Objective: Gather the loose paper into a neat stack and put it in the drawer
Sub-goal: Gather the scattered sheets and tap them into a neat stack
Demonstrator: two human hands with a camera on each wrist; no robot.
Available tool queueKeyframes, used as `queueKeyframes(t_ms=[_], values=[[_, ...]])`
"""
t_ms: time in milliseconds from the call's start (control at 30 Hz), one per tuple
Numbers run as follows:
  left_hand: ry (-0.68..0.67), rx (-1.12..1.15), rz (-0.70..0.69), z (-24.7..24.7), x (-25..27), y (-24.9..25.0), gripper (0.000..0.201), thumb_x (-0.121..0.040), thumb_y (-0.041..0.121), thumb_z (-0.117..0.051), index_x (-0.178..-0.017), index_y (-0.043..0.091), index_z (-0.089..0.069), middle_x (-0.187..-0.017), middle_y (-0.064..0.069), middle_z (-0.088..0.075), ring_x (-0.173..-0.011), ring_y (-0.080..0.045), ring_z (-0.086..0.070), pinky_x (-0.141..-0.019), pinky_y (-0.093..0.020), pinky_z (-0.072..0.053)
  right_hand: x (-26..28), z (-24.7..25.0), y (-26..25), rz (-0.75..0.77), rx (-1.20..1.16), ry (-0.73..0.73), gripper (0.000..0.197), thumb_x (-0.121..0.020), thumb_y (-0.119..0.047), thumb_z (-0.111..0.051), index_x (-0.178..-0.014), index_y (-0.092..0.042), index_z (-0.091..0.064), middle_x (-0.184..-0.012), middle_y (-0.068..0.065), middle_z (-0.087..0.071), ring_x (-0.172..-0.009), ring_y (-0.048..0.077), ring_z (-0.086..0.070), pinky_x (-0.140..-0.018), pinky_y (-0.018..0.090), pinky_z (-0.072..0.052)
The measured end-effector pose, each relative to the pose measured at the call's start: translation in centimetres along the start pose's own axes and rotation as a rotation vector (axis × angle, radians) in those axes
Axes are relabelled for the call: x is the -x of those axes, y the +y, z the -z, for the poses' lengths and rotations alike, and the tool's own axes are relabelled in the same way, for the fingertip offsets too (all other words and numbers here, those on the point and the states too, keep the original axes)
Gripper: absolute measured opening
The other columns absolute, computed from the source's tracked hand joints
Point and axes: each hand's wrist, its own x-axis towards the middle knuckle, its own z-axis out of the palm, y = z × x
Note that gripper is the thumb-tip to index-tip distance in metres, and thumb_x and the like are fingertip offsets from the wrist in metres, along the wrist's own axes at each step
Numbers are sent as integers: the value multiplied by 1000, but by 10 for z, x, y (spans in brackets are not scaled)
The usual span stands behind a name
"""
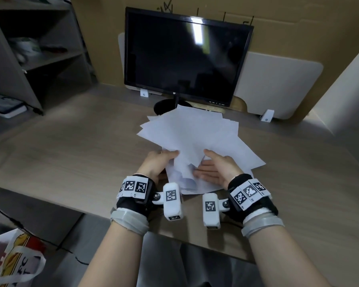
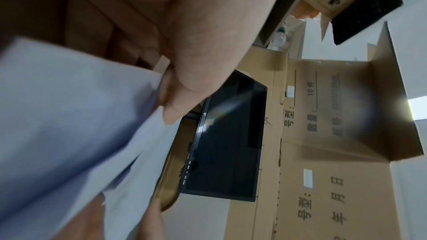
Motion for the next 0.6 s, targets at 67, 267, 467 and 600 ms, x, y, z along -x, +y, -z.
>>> queueKeyframes(t_ms=[67,267,467,600], values=[[-44,-9,7,2,1,0,25,-88,20,-79,-106,2,-74,-98,-11,-79,-96,-32,-76,-96,-47,-58,-2,-8,2,-3,-71,-45,46,-90,-37,-69,-111,4,-63,-94,21,-75,-81,30,-76,-61,30,-61],[-38,-49,-70,-2,10,-1,33,-91,22,-76,-113,-2,-72,-109,-14,-77,-104,-30,-74,-92,-38,-58,-10,-18,1,42,-112,129,3,-87,-5,-68,-89,-2,-67,-75,13,-67,-53,22,-63,-59,27,-57],[100,136,34,10,-5,-3,90,-63,66,-79,-134,18,-53,-120,-11,-73,-102,-34,-74,-91,-56,-58,-7,42,-13,169,90,325,13,-96,-9,-58,-84,-9,-54,-92,8,-50,-83,25,-49,-67,32,-48],[147,77,31,8,-14,0,101,-60,65,-75,-142,13,-49,-128,-8,-68,-111,-33,-68,-99,-54,-54,-10,72,-17,156,263,338,8,-95,-16,-60,-88,-13,-59,-91,9,-52,-80,26,-49,-73,34,-43]])
